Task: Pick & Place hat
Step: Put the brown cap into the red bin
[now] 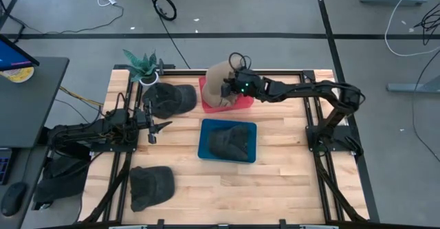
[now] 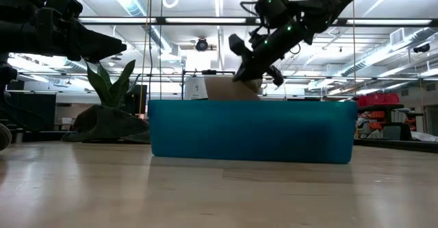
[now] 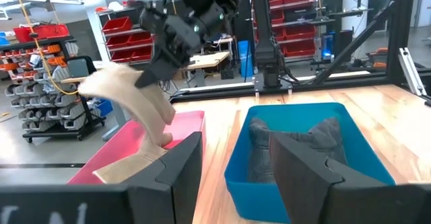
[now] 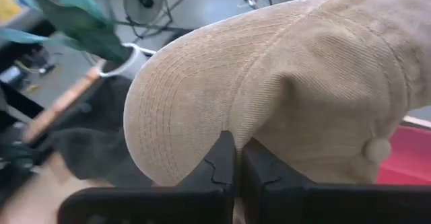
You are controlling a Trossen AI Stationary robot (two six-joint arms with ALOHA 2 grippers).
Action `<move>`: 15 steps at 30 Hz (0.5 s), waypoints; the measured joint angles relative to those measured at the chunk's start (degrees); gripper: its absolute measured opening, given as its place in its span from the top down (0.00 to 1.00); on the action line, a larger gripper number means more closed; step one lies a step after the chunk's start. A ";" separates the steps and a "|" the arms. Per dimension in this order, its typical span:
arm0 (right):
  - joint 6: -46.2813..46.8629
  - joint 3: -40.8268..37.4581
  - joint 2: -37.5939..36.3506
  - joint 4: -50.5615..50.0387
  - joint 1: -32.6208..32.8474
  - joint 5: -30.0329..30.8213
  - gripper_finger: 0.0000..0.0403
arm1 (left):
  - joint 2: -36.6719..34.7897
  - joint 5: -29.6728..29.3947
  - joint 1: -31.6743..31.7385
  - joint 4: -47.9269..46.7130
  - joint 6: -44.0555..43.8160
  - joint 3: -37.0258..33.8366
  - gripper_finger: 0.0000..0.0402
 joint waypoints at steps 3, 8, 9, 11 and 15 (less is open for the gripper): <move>0.31 0.00 1.23 -0.63 -0.18 -0.08 0.99 | 0.01 0.02 -0.02 -0.07 0.02 0.00 0.56; 3.53 0.02 1.31 -4.64 -0.36 -0.15 0.99 | 0.02 0.02 -0.01 -0.07 0.00 0.00 0.56; 3.85 0.02 1.31 -5.14 -0.36 -0.25 0.99 | 0.01 0.02 -0.01 -0.07 0.00 0.01 0.56; 3.99 0.02 1.31 -5.41 -0.50 -1.36 0.99 | 0.02 0.01 -0.02 -0.07 0.00 0.02 0.56; 4.14 0.04 1.15 -5.81 -1.16 -4.69 0.99 | 0.01 0.02 -0.01 -0.07 0.00 0.00 0.56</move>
